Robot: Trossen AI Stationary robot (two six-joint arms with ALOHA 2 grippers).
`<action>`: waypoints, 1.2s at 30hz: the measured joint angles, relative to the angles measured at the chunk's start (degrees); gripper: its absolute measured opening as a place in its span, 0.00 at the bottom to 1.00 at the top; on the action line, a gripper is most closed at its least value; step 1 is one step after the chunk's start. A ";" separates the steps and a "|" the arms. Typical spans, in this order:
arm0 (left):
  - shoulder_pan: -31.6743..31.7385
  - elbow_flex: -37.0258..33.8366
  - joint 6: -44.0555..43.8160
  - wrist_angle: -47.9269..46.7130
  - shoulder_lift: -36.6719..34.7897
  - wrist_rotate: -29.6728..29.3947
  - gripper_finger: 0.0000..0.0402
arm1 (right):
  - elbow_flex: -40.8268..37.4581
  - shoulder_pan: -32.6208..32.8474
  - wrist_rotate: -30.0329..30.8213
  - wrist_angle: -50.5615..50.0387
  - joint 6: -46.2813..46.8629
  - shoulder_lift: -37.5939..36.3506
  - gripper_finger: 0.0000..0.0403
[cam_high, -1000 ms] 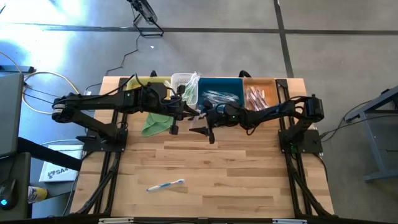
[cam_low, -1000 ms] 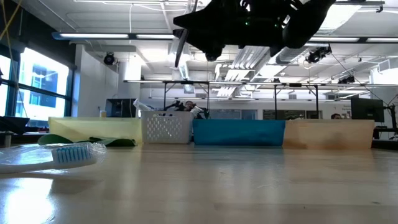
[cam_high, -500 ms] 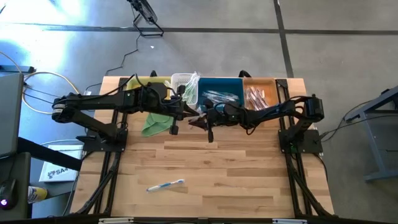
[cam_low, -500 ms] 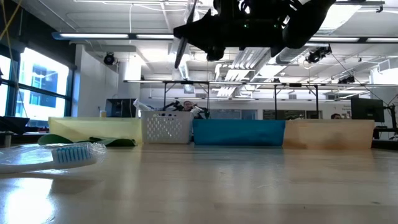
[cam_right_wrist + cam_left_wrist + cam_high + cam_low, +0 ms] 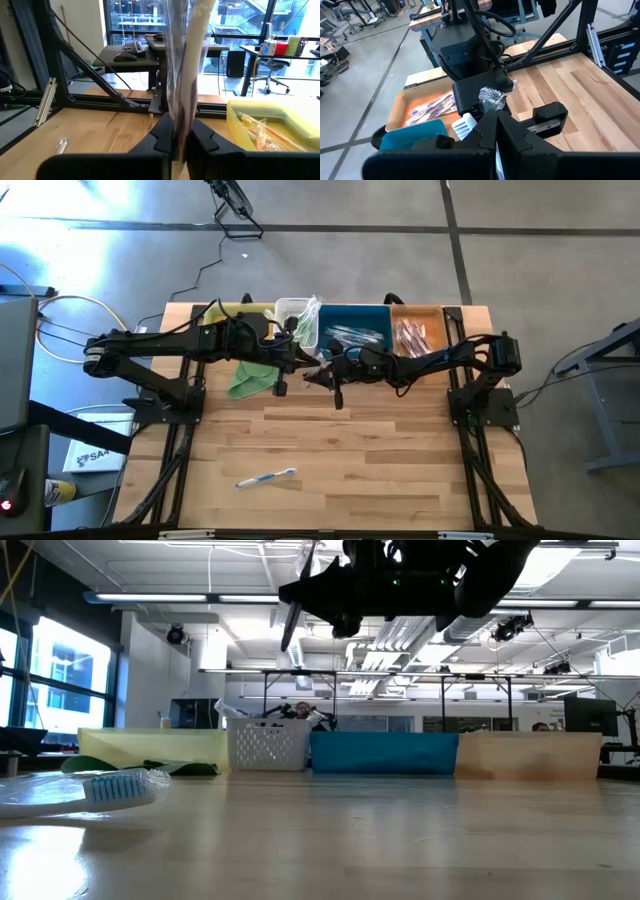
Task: Pick & Place Toothbrushes
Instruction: Put the violet toothbrush into the orange bin
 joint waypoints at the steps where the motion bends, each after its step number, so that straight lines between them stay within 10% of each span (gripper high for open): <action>1: 0.00 0.00 -0.09 0.00 0.00 -0.01 0.00 | 0.00 0.00 -0.06 0.00 0.01 0.00 0.04; 16: -0.02 0.00 0.24 0.10 -0.02 -2.80 0.31 | -0.07 0.00 -0.08 -0.17 0.52 0.00 0.04; 36: -1.25 -2.40 15.33 0.68 -3.76 -0.15 0.33 | -0.07 0.00 2.33 0.71 0.66 0.00 0.04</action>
